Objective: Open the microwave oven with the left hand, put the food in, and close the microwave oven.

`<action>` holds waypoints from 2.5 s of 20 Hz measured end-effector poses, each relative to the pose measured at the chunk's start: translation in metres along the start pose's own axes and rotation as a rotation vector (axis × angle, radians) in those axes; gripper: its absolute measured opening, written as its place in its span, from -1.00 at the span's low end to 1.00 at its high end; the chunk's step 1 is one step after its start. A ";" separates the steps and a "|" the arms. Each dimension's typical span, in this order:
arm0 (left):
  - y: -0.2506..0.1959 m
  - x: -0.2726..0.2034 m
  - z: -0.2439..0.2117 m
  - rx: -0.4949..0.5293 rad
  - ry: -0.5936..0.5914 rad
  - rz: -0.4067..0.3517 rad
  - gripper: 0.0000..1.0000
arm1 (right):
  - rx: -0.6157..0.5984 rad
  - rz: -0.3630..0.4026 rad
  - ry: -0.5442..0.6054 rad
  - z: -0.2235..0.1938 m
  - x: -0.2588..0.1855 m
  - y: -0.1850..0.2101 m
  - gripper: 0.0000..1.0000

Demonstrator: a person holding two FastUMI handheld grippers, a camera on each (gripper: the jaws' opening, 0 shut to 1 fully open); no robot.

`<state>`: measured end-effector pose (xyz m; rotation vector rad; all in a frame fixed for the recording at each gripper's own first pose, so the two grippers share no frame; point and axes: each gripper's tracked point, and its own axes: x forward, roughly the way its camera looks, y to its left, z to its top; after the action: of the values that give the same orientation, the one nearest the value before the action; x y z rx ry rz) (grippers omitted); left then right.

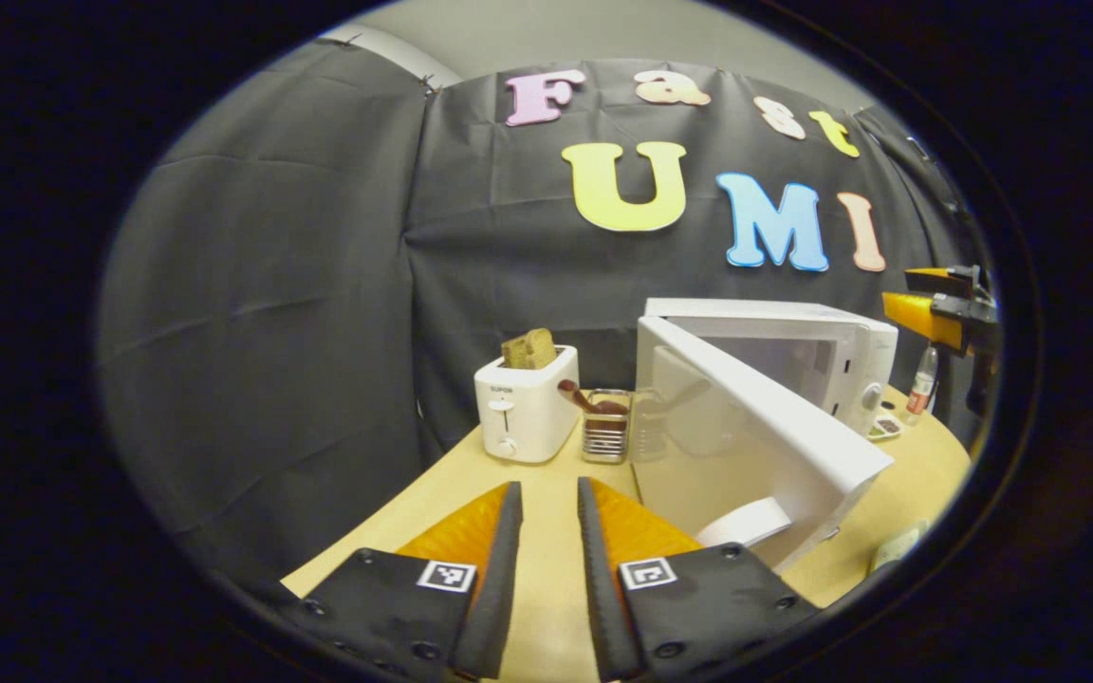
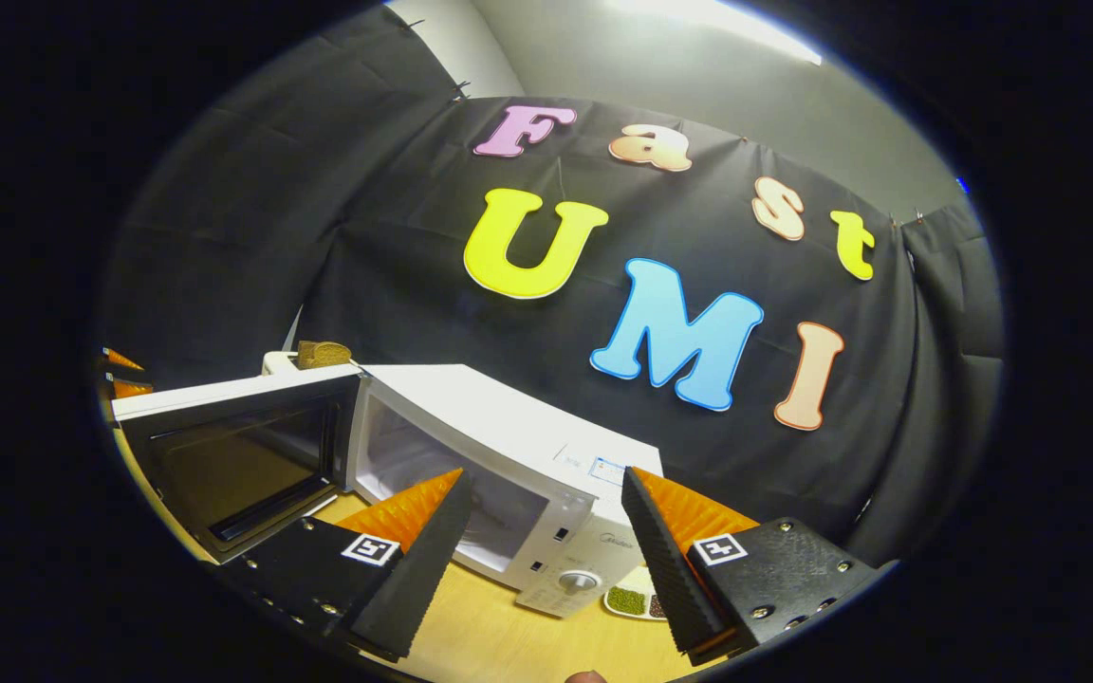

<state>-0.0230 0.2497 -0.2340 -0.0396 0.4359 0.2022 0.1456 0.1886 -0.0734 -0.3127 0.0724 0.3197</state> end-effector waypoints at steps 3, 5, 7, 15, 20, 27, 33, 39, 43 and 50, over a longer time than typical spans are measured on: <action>-0.018 0.002 -0.004 0.001 0.013 0.002 -0.52 | 0.008 -0.007 -0.002 -0.005 -0.009 -0.017 0.94; -0.030 0.003 -0.009 -0.011 0.025 -0.016 -0.81 | 0.010 -0.018 -0.001 -0.008 -0.015 -0.029 0.94; -0.043 0.003 -0.010 -0.025 0.031 -0.035 -0.84 | 0.019 -0.017 -0.001 -0.010 -0.022 -0.034 0.94; -0.107 0.013 0.003 0.025 0.019 -0.135 -0.84 | 0.026 -0.054 0.017 -0.026 -0.043 -0.071 0.94; -0.154 0.025 0.015 0.051 0.015 -0.224 -0.84 | 0.035 -0.097 0.037 -0.036 -0.057 -0.095 0.94; -0.220 0.044 0.035 0.112 -0.002 -0.354 -0.85 | 0.043 -0.177 0.069 -0.050 -0.088 -0.130 0.94; -0.269 0.070 0.048 0.113 -0.011 -0.434 -0.84 | 0.056 -0.236 0.106 -0.065 -0.117 -0.151 0.94; -0.313 0.093 0.067 0.133 -0.045 -0.477 -0.84 | 0.072 -0.274 0.139 -0.078 -0.144 -0.163 0.94; -0.336 0.116 0.075 0.125 -0.047 -0.481 -0.99 | 0.079 -0.294 0.156 -0.085 -0.157 -0.169 0.94; -0.360 0.146 0.081 0.097 -0.035 -0.464 -0.85 | 0.097 -0.308 0.180 -0.095 -0.175 -0.177 0.94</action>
<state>0.2130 -0.0689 -0.2240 -0.0407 0.3902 -0.2742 0.0342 -0.0524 -0.0914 -0.2509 0.2143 -0.0179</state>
